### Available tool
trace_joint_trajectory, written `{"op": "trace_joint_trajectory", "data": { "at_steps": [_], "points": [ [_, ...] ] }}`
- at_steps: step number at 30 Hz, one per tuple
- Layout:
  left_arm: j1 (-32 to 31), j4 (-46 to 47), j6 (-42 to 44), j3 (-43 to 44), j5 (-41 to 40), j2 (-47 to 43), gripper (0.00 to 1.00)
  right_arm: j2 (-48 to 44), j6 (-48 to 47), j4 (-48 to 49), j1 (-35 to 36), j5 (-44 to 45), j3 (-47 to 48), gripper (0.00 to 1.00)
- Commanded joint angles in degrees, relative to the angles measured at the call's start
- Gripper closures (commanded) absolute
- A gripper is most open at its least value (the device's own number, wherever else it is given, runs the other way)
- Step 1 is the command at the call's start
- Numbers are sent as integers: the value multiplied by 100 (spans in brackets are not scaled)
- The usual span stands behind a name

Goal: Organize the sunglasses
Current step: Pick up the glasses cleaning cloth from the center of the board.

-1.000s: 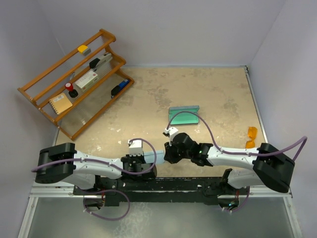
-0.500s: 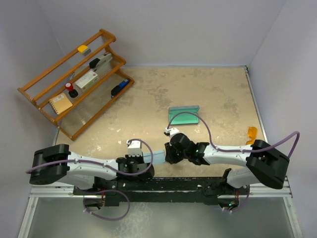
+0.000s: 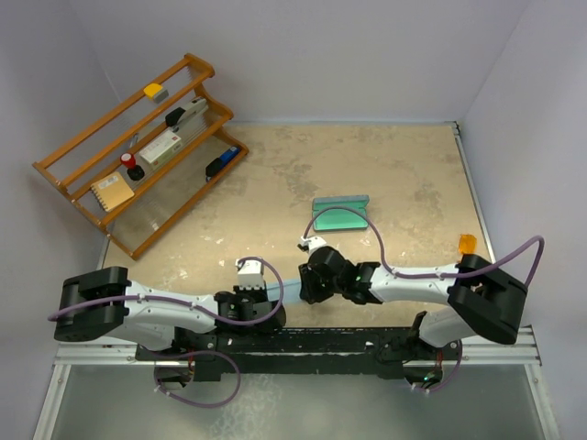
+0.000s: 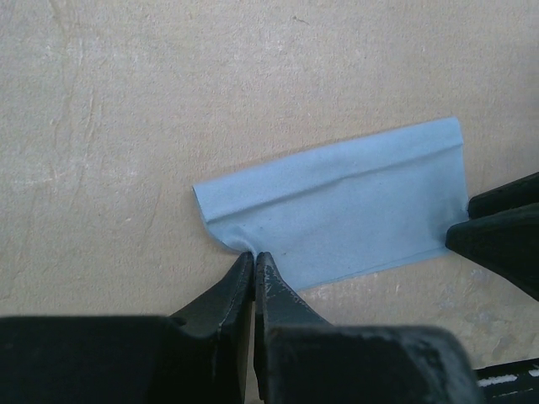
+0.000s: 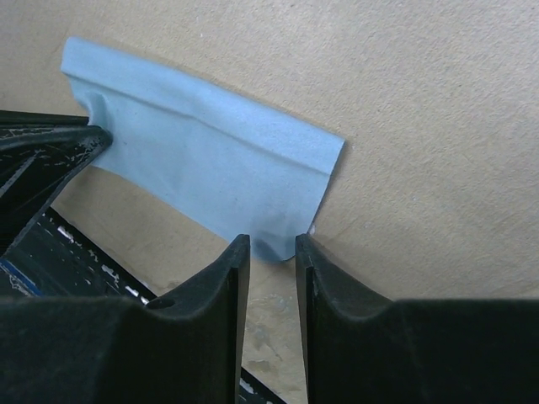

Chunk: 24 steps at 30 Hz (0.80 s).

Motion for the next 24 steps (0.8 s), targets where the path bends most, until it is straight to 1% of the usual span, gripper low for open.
{"op": "trace_joint_trajectory", "data": {
  "at_steps": [1,9,12,13,16,21,24],
  "points": [
    [-25,171,81,-110,55,-87,100,119,162,-71,166,161,159,70],
    [-25,203,80,-186,63,-172,100,328,240,-24,347,263,238,73],
    [-25,220,71,-210,78,-195,100,345,224,-68,365,339,280,79],
    [-25,221,69,-217,80,-201,100,345,218,-85,365,369,292,83],
    [-25,221,63,-219,81,-198,100,307,219,-120,365,439,296,87],
    [-28,254,49,-227,104,-159,100,228,231,-176,365,542,264,86],
    [-25,254,61,-236,116,-125,100,188,220,-157,359,543,225,88]
  ]
}}
